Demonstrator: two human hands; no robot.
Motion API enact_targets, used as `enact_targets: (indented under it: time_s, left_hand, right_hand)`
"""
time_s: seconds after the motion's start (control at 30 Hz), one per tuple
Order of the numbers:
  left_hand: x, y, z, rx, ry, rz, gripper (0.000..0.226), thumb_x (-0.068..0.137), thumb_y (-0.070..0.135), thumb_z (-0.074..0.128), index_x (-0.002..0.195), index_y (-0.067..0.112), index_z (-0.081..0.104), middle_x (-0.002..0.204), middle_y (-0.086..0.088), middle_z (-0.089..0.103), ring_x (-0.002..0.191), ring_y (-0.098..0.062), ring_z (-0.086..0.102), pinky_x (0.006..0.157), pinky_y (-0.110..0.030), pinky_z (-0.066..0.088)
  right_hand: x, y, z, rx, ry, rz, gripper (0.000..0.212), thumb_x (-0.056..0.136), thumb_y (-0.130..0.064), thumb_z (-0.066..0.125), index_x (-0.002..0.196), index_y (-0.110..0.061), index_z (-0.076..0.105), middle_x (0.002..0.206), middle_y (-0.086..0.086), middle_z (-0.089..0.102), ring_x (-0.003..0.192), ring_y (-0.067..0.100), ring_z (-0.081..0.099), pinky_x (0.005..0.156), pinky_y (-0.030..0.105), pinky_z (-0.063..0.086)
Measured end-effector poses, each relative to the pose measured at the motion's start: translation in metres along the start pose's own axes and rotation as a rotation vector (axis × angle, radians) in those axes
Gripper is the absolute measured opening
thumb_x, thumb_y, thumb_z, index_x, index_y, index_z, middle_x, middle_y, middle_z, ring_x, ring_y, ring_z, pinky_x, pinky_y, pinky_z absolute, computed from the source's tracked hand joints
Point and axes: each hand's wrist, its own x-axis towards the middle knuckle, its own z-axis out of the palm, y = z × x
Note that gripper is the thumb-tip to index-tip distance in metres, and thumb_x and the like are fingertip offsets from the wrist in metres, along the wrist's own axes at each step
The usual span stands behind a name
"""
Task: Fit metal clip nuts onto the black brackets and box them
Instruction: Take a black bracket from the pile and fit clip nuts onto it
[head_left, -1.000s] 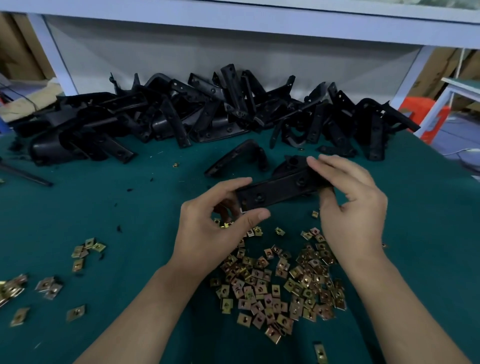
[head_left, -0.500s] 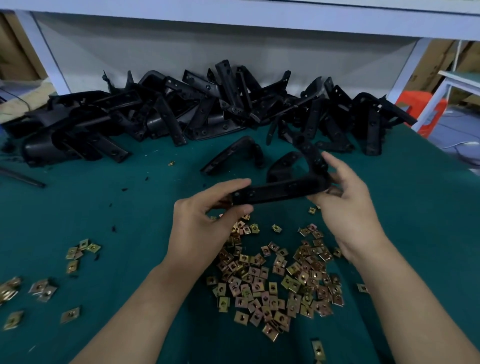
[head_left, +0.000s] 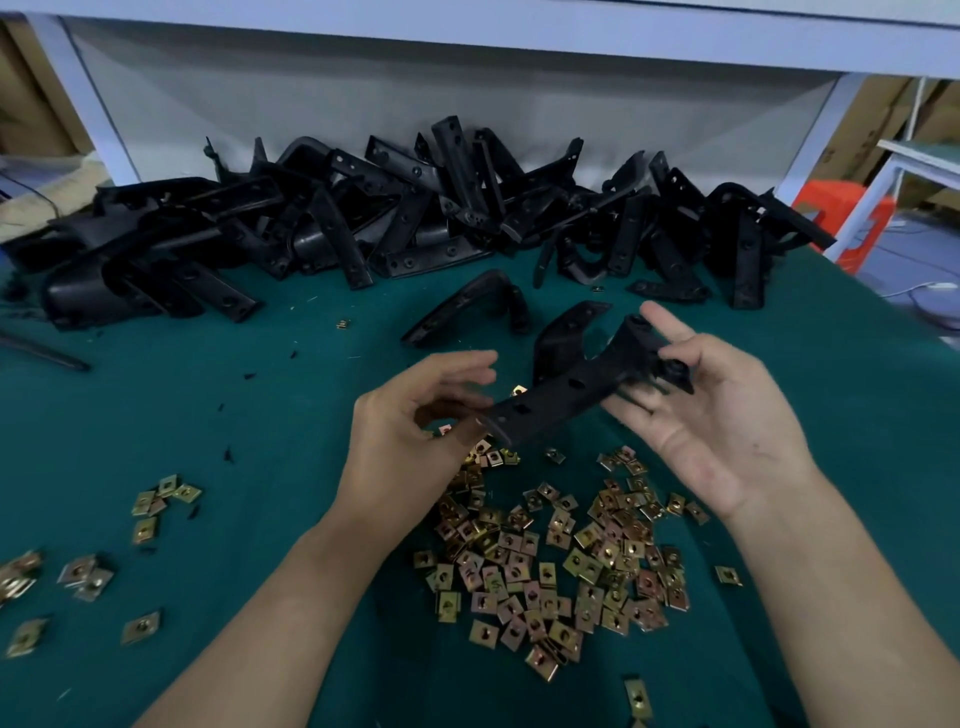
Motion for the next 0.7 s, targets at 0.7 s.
enact_targets:
  time_s: [0.7]
  left_hand:
    - [0.016,0.015,-0.027,-0.766,-0.095,-0.651,0.017,0.087,0.019,0.065,0.098,0.021,0.078,0.093,-0.009,0.074,0.076,-0.020,0.070,0.068,-0.027,0.060]
  right_hand:
    - [-0.012,0.026,0.017,-1.317,-0.306,-0.197,0.020,0.095,-0.039,0.064,0.114,-0.044,0.066,0.109,-0.022,0.066,0.103,-0.005,0.060,0.082,0.010,0.045]
